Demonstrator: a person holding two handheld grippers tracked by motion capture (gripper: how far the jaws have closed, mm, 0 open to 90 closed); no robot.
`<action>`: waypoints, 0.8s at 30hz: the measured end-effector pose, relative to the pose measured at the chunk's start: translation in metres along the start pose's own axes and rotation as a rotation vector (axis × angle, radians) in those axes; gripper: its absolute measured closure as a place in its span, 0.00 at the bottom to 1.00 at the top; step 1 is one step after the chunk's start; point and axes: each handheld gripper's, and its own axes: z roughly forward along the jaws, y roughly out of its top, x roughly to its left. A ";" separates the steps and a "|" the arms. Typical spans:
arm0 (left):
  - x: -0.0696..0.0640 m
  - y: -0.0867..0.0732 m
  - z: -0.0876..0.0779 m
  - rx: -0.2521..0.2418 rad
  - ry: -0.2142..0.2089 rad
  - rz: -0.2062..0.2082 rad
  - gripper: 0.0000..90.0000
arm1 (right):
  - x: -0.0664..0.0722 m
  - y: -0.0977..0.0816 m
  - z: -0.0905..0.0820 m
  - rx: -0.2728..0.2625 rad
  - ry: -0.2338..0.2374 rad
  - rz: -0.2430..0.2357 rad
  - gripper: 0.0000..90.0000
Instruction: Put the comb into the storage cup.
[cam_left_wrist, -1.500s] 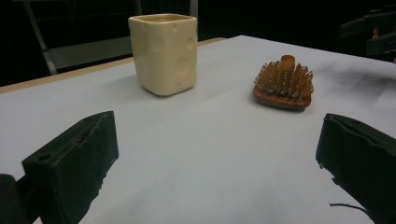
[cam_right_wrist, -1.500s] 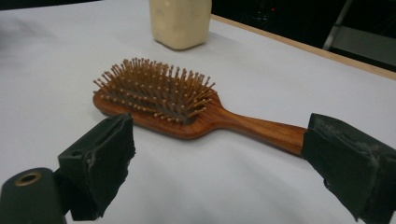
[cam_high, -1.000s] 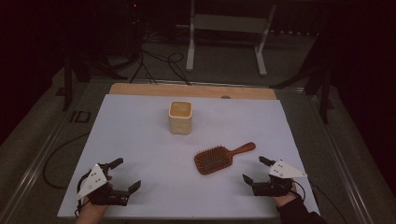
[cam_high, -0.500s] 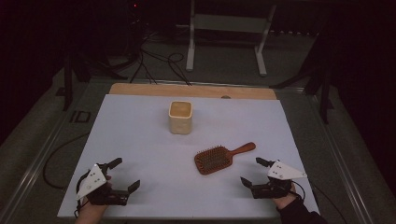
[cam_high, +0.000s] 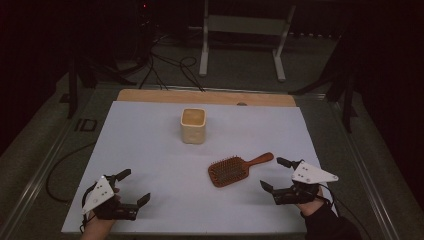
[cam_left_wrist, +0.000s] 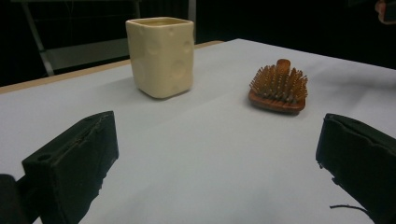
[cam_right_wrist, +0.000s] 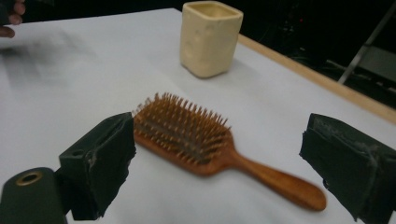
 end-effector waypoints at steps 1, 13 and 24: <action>0.000 0.000 0.000 0.000 -0.001 0.000 0.00 | -0.001 0.003 0.000 -0.005 0.002 -0.001 0.10; 0.000 0.000 0.000 -0.001 -0.001 0.002 0.00 | -0.022 0.034 0.006 -0.033 -0.004 -0.028 0.10; 0.000 0.000 0.000 -0.004 -0.004 -0.001 0.00 | -0.045 0.043 0.023 0.001 -0.005 -0.019 0.10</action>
